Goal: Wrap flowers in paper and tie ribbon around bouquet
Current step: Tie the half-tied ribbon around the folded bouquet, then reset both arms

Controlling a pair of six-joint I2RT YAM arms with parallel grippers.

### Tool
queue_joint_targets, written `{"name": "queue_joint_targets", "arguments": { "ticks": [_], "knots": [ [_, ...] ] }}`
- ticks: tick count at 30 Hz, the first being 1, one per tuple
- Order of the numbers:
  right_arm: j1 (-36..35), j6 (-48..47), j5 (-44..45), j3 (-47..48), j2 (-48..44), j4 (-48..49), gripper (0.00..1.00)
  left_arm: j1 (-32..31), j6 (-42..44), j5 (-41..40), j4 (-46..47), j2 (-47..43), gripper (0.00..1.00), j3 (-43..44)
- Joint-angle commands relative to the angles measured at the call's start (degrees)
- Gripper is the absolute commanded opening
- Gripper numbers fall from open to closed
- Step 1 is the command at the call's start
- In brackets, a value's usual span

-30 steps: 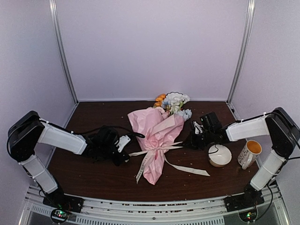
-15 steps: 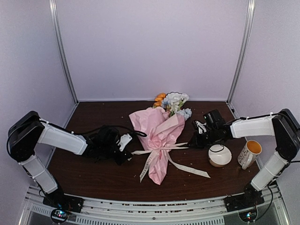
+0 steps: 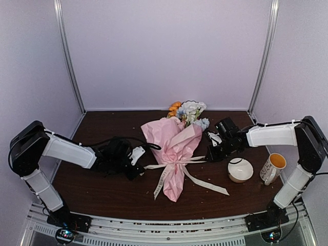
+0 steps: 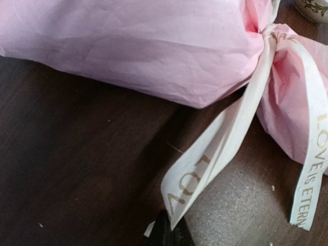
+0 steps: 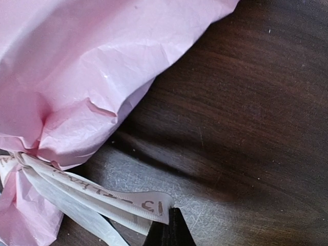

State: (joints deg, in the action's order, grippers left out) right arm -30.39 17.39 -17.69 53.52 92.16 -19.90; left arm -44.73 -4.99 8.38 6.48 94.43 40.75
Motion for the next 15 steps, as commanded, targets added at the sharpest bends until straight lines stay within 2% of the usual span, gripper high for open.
{"name": "queue_joint_targets", "arguments": {
  "ticks": [1,4,5,6,8,9,10,11,12,15],
  "knots": [
    [0.6,1.0,6.4,0.4,2.5,-1.9,0.0,1.0,1.1,-2.0,-4.6,1.5,0.0,0.4],
    [0.6,1.6,4.3,0.2,1.3,-1.0,0.0,1.0,2.1,0.3,-5.0,0.7,0.0,0.7],
    [0.6,1.4,2.9,0.5,1.0,-0.9,0.05,1.0,2.8,2.0,-5.0,0.3,0.0,0.8],
    [0.6,1.3,1.5,0.9,0.6,-0.9,0.16,1.0,3.4,3.6,-5.1,-0.1,0.06,1.0],
    [0.9,1.5,-0.1,1.4,-1.1,-0.8,0.39,1.0,4.4,6.3,-5.5,-1.4,0.37,1.4],
    [1.4,2.4,-0.1,1.2,-2.5,-0.5,0.51,1.0,4.6,7.3,-5.6,-2.3,0.49,1.4],
    [2.1,3.4,-0.1,0.5,-4.0,0.5,0.68,1.0,4.8,8.0,-5.5,-3.6,0.56,1.2],
    [3.1,4.5,-0.4,-0.5,-6.0,2.1,0.9,1.0,5.0,8.5,-5.5,-5.2,0.63,1.0],
    [4.5,5.6,-1.0,-1.8,-8.1,3.9,0.99,1.0,5.1,8.6,-5.5,-6.7,0.69,0.8],
    [8.0,6.8,-1.4,-4.5,-14.2,8.7,1.0,1.0,5.9,7.9,-6.8,-11.5,0.78,0.8]
  ]
}}
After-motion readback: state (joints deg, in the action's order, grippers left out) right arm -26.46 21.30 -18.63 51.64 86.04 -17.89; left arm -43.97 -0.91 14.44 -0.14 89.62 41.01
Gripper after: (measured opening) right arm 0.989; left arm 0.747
